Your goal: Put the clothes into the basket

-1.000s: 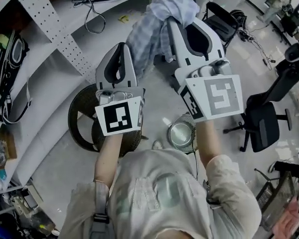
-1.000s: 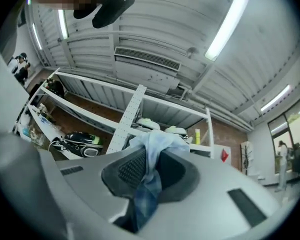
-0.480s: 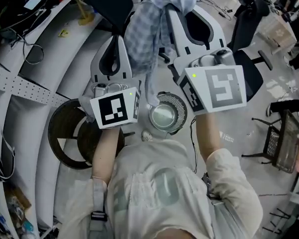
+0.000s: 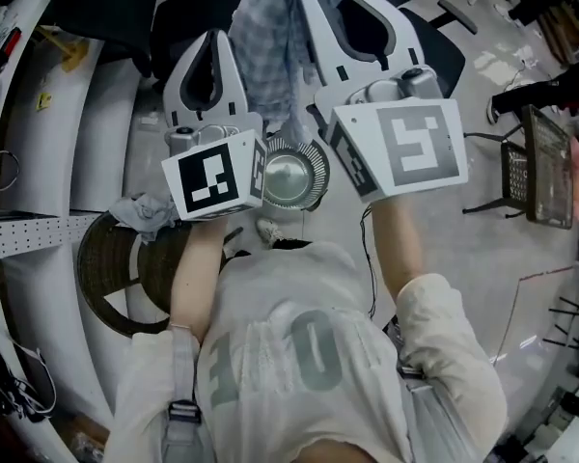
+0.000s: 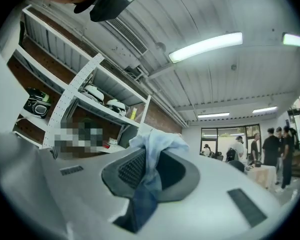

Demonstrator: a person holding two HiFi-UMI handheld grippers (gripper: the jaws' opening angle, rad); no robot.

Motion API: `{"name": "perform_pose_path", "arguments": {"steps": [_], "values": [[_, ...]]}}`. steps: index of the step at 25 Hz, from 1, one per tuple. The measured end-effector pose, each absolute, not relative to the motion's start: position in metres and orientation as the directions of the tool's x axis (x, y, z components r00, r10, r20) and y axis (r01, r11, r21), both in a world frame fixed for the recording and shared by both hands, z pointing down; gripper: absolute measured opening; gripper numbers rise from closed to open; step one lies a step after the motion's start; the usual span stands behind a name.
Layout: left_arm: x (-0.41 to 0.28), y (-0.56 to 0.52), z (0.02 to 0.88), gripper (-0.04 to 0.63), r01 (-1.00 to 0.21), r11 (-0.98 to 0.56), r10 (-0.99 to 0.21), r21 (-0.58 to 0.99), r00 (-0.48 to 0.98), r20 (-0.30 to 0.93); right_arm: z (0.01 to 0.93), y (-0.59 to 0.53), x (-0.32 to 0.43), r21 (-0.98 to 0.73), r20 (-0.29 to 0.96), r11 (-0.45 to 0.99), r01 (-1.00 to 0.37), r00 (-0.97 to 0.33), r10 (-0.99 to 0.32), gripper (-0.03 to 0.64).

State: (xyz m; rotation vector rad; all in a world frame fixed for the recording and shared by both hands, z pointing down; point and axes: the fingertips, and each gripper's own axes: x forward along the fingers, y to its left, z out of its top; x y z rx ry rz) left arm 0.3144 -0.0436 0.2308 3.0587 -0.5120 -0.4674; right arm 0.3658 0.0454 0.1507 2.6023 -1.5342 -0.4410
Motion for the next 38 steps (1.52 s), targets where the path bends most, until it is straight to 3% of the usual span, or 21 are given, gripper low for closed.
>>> {"name": "perform_pose_path", "arguments": {"steps": [16, 29, 38], "values": [[0.348, 0.01, 0.3, 0.018, -0.119, -0.991, -0.128, 0.065, 0.981, -0.149, 0.299, 0.102, 0.396, 0.082, 0.071, -0.634, -0.769, 0.639, -0.766, 0.057], [0.332, 0.013, 0.341, 0.018, -0.115, -0.99, -0.119, 0.077, 0.991, -0.055, 0.48, 0.131, 0.374, 0.006, 0.449, -0.646, -0.763, 0.58, -0.68, 0.057], [0.333, 0.013, 0.341, 0.018, -0.104, -0.991, -0.109, 0.089, 0.993, -0.053, 0.561, 0.147, 0.358, -0.082, 0.643, -0.654, -0.752, 0.461, -0.611, 0.058]]}}
